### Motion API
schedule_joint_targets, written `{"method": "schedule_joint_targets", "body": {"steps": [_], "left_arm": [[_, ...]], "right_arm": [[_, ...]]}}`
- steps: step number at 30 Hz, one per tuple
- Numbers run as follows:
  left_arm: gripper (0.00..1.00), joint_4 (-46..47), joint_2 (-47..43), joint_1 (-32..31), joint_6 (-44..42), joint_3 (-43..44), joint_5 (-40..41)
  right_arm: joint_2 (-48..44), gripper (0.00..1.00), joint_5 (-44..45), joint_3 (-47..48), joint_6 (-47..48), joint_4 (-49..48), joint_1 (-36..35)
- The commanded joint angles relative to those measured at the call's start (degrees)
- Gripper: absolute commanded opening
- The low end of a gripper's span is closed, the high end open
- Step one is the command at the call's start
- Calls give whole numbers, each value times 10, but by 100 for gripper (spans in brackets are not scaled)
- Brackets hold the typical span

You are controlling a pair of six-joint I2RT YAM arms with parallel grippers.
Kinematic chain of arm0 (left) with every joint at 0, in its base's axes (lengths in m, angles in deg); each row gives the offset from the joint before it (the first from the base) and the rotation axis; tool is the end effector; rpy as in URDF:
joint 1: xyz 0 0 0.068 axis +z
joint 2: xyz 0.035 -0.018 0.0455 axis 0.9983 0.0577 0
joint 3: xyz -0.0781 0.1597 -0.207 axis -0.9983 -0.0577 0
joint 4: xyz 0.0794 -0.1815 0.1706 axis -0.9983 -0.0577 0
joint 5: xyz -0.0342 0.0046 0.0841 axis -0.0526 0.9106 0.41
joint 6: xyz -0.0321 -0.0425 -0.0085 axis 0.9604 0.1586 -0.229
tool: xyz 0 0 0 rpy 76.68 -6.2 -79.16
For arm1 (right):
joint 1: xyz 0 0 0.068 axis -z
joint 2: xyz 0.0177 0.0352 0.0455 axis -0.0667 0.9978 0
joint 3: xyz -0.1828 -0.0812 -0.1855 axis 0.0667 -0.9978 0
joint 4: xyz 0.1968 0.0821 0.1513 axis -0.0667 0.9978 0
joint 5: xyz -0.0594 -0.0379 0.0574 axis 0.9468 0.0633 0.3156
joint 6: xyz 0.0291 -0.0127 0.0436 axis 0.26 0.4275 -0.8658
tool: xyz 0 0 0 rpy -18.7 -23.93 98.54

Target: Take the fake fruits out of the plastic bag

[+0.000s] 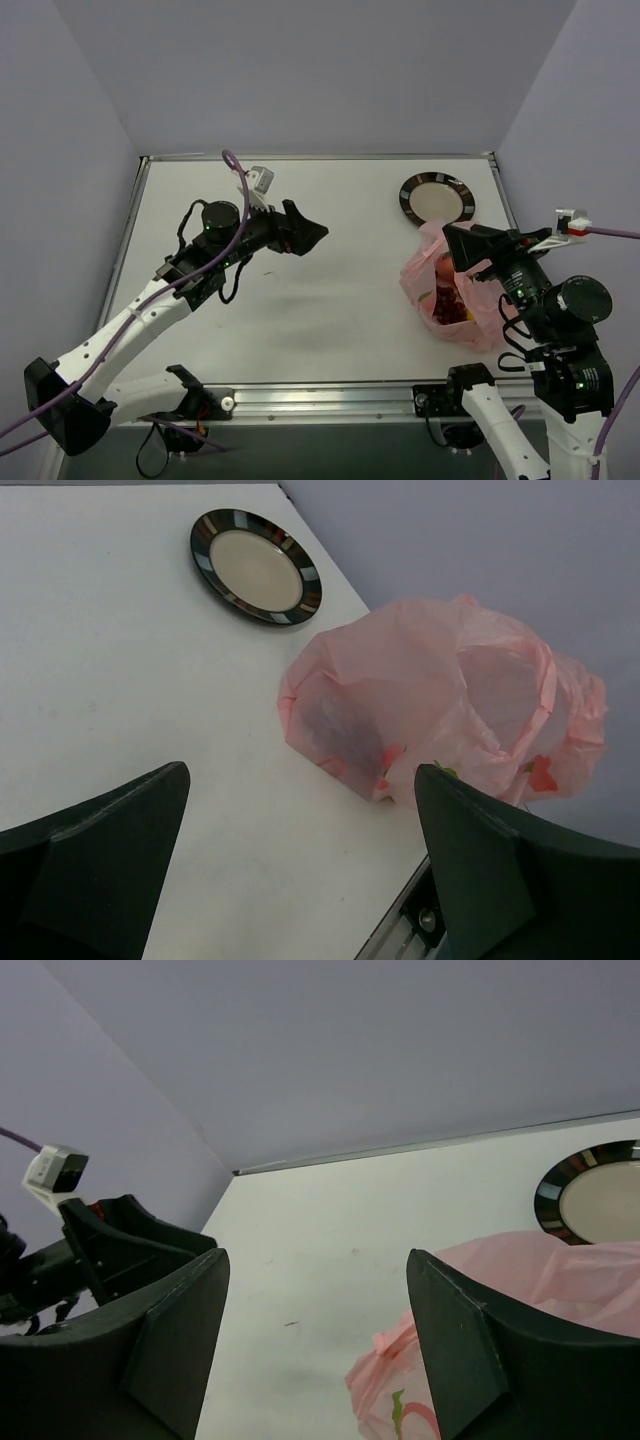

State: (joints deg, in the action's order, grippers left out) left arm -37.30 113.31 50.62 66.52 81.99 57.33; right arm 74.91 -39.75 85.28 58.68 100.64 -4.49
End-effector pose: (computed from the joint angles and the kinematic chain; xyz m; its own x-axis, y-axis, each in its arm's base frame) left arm 0.1954 -0.1561 0.3898 -0.5004 -0.3140 -0.8069 0.6392 0.4947 -0.5889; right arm 0.0641 0.0191 0.4654 0.0872 0.4708 -0.8779 -0.4908 0.7872 0.3734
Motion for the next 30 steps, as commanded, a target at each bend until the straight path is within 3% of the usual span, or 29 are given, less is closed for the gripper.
{"method": "schedule_joint_targets", "body": {"steps": [1, 6, 8, 11, 16, 19, 21, 22, 25, 30], "left_arm": [[94, 33, 17, -33, 4, 52, 13], [94, 83, 69, -83, 19, 75, -34], [94, 49, 83, -144, -27, 111, 4], [94, 44, 105, -204, -62, 147, 35], [94, 53, 127, -219, -79, 163, 43], [94, 52, 167, -221, -90, 192, 4], [94, 22, 213, -223, -104, 236, -16], [94, 12, 230, -224, -106, 249, -19], [94, 4, 293, -223, -114, 289, -22], [94, -44, 394, -224, -133, 362, 5]], "right_arm": [[1, 67, -67, 34, 0, 18, 0], [12, 59, -109, 54, 1, 40, 1], [9, 51, -109, 54, 1, 53, 0], [9, 48, -102, 54, 3, 76, 0], [14, 44, -46, 52, 17, 130, 0], [24, 40, -30, 40, 16, 152, 0], [27, 41, 42, 40, 15, 181, 0], [22, 42, 72, 41, 15, 191, 0], [16, 62, 169, 52, 11, 230, 0], [23, 80, 249, 39, 4, 277, 1]]}}
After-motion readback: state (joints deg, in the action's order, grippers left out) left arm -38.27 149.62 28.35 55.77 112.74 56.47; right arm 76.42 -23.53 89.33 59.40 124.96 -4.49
